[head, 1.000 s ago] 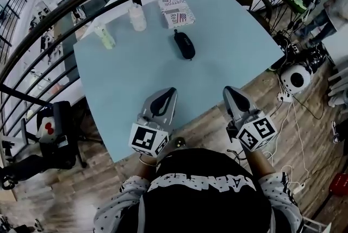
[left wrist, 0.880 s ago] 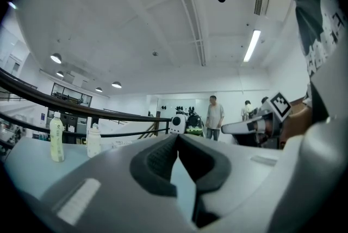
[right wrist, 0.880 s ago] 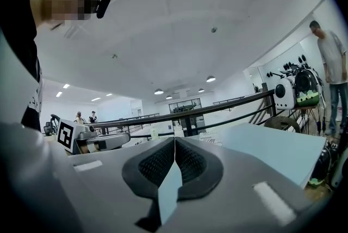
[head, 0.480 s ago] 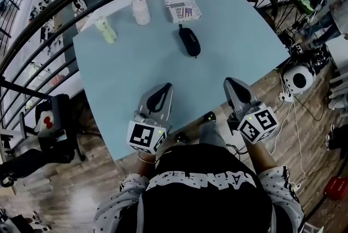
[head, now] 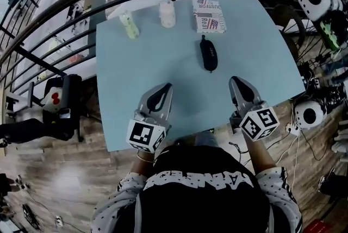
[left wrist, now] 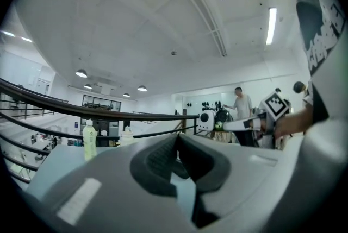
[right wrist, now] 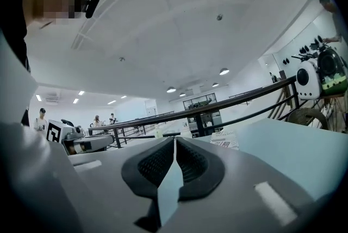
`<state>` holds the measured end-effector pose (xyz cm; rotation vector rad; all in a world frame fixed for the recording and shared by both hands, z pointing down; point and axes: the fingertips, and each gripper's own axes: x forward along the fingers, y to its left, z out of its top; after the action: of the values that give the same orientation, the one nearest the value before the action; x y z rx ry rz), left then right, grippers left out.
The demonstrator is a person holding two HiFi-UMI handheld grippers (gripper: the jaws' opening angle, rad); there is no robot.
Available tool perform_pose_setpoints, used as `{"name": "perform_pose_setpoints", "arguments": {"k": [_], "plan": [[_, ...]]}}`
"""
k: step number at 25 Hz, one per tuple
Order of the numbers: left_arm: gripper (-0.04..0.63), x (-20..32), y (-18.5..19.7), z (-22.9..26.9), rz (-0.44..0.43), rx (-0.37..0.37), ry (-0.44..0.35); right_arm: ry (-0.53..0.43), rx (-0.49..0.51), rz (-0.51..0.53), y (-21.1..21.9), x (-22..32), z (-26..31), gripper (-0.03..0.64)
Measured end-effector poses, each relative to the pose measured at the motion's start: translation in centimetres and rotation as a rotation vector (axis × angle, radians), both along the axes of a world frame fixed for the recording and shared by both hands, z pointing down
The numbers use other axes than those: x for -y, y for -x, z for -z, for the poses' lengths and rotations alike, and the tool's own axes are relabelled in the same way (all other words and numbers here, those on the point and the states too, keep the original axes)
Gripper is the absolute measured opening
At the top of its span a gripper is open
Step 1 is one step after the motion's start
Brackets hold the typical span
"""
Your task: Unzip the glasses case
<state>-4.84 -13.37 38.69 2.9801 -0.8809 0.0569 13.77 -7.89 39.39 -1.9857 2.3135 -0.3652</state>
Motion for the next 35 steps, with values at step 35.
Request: {"name": "perform_pose_setpoints", "arguments": {"k": [35], "plan": [[0.0,2.8,-7.3,-1.9,0.351,0.077,0.001,0.166,0.039,0.212,-9.3,11.7,-8.2,0.074]]}}
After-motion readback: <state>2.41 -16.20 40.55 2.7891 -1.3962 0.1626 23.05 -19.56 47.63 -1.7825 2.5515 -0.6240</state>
